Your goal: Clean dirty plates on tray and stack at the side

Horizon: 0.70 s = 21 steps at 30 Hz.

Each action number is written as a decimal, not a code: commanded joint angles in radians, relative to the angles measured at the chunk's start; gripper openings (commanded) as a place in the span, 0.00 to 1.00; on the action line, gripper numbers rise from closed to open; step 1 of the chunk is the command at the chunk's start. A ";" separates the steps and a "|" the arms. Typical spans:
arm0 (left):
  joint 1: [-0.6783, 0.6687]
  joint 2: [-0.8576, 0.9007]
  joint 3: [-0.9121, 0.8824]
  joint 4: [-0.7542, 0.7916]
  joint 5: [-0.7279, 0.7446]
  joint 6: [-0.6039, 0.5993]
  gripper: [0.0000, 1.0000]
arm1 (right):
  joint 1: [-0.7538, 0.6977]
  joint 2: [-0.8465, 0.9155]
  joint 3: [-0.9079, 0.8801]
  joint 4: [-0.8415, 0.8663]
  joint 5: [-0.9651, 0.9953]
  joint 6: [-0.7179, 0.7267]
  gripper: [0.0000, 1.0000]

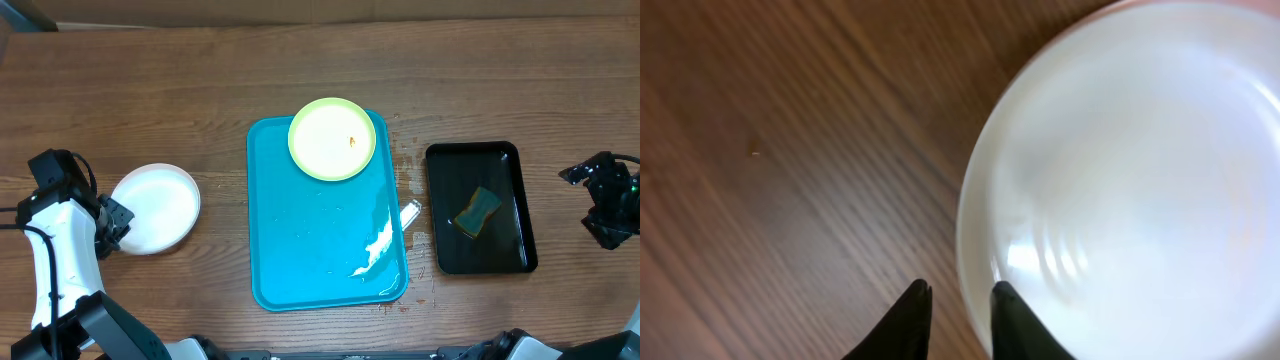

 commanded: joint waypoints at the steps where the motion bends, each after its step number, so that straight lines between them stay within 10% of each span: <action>1: -0.003 -0.002 0.087 -0.027 0.193 0.131 0.31 | 0.003 -0.004 0.006 -0.001 -0.007 -0.012 0.94; 11: -0.183 -0.023 0.306 -0.153 0.475 0.337 0.41 | 0.072 -0.004 0.006 0.043 -0.230 -0.256 0.89; 21: -0.675 0.071 0.278 0.026 0.281 0.370 0.58 | 0.525 -0.004 0.006 0.120 -0.052 -0.248 0.86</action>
